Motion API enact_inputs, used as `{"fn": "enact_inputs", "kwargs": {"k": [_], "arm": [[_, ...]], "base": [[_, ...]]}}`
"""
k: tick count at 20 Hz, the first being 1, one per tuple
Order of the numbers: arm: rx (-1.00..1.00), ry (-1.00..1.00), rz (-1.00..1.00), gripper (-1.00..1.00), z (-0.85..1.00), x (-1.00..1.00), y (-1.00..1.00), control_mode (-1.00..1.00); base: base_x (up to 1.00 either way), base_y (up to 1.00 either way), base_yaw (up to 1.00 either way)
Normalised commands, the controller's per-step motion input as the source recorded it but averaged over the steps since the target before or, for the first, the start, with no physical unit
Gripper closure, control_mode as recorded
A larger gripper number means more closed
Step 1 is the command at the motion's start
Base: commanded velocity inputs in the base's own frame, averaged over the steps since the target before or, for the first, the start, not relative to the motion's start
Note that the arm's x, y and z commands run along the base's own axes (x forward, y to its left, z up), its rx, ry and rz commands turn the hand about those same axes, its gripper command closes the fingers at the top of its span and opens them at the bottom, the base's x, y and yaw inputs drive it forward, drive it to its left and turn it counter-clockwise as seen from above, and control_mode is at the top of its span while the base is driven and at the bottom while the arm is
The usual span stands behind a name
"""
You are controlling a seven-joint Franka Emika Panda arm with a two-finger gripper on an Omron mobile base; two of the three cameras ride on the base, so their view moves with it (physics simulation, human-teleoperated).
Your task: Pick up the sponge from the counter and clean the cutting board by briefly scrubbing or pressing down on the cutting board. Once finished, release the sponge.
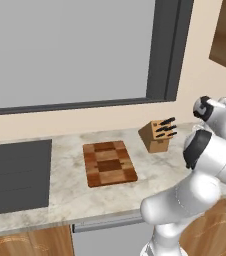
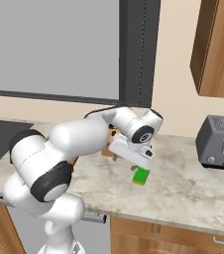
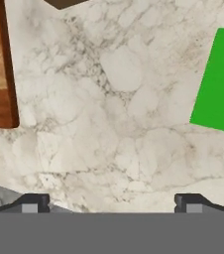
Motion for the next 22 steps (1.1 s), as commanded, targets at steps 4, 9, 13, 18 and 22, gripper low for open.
{"fn": "enact_inputs", "kwargs": {"k": [4,9,13,18,22], "arm": [[0.00,-0.01,0.00,-1.00,-0.29,0.00,-0.11,-1.00],[0.00,-0.02,0.04,-1.00,-0.22,0.00,-0.07,-1.00],[0.00,-0.01,0.11,-1.00,-0.35,0.02,-0.17,-1.00],[0.00,-0.10,0.23,-1.00,-0.30,0.08,-0.20,-1.00],[0.00,-0.21,0.29,-1.00,-0.04,0.04,-0.07,-1.00]], "base": [[0.00,0.00,0.00],[0.00,0.00,0.00],[0.00,0.00,0.00],[0.00,0.00,0.00],[0.00,0.00,0.00]]}}
